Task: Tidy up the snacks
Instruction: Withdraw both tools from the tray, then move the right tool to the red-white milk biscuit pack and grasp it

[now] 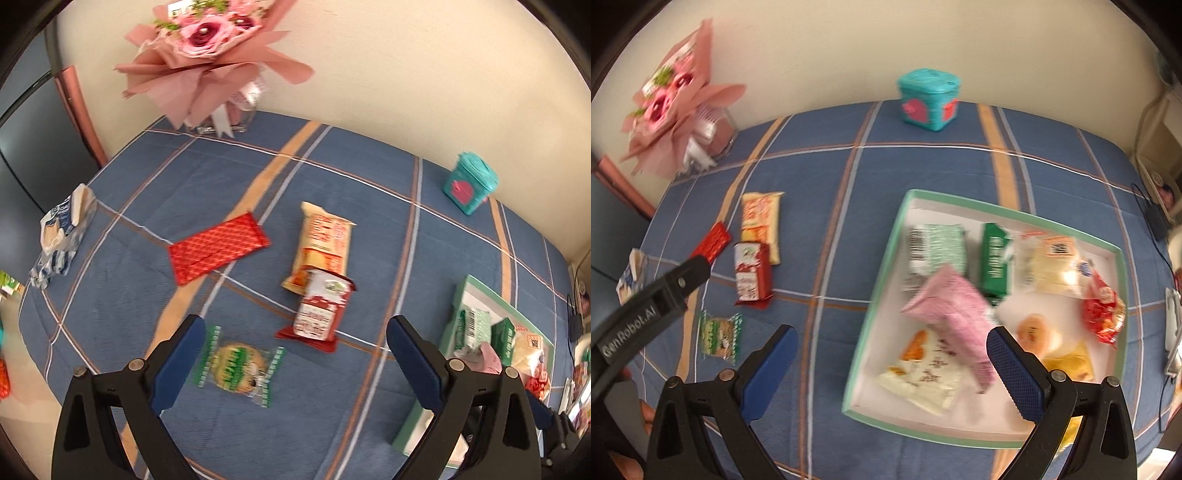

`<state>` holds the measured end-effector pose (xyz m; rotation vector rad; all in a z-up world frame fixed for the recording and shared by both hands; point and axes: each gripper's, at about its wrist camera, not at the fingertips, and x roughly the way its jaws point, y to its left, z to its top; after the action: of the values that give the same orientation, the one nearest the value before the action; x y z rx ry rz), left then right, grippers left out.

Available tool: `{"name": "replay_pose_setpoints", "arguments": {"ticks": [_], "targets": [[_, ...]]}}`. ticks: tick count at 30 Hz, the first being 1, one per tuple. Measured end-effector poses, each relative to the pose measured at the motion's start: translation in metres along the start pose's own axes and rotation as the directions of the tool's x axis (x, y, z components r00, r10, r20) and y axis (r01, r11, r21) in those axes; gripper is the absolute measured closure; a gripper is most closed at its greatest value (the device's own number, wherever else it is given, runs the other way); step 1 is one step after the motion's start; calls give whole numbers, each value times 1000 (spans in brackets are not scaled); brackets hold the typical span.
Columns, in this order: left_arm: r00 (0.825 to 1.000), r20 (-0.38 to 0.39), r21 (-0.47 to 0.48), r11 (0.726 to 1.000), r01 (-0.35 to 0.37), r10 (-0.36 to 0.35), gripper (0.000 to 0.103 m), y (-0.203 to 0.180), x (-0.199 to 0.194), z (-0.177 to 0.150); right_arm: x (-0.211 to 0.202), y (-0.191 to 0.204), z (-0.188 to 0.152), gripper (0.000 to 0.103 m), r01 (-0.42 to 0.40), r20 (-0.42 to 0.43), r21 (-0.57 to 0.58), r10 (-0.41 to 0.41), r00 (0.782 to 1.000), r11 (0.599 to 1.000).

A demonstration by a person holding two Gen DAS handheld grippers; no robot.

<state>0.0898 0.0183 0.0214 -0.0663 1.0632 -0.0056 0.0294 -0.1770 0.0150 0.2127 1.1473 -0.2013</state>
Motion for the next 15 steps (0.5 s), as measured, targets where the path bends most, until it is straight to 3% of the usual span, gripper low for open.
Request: {"name": "replay_pose_setpoints", "arguments": {"ticks": [15], "targets": [[997, 9, -61, 996, -71, 71, 5, 59, 5, 7, 34, 69, -9, 0, -68, -50, -82, 64, 997, 994]]}}
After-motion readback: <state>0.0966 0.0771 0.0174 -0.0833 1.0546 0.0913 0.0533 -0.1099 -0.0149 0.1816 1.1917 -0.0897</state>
